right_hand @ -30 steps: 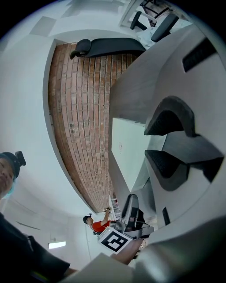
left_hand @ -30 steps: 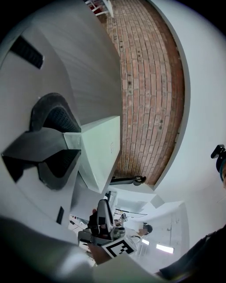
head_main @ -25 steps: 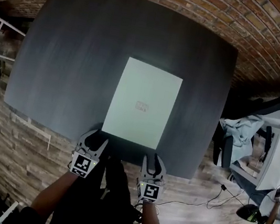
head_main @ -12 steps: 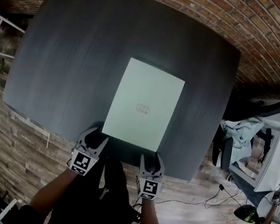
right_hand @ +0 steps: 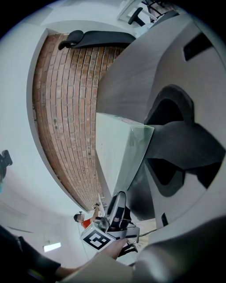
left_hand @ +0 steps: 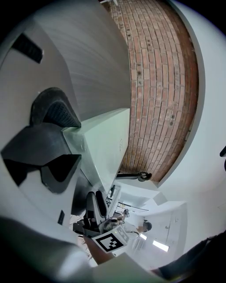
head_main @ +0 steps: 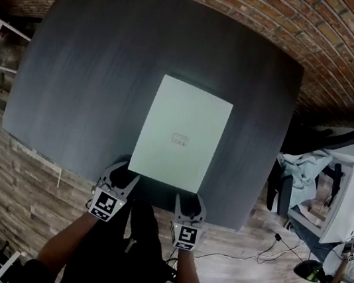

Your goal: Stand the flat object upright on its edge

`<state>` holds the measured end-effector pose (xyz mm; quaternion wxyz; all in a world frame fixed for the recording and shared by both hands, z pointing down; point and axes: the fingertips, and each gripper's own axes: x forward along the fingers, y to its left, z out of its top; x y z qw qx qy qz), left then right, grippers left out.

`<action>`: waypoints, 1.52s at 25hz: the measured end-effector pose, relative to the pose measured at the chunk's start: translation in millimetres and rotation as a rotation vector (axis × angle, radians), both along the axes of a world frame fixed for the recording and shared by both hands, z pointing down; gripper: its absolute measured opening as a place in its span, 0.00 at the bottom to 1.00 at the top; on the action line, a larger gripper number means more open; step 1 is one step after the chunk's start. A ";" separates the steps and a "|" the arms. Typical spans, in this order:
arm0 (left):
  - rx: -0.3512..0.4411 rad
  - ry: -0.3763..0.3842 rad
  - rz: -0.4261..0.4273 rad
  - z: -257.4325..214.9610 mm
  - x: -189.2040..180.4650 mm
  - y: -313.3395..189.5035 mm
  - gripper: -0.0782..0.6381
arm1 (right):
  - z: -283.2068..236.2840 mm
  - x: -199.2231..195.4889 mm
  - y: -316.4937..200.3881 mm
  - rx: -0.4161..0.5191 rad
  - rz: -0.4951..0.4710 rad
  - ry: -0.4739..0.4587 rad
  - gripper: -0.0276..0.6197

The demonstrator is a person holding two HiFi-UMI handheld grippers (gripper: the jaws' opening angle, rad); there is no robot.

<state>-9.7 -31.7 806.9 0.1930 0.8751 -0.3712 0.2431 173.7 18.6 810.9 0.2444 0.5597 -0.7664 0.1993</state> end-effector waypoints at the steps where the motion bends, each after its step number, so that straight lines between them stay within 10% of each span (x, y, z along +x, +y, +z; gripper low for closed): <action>1: 0.000 0.000 -0.001 -0.1 -0.9 -0.6 0.36 | -2.0 0.5 -2.9 0.009 0.008 -0.001 0.40; 38: 0.087 0.010 0.045 -64.4 -10.0 16.8 0.39 | -74.9 -20.8 1.4 0.120 -0.061 0.011 0.44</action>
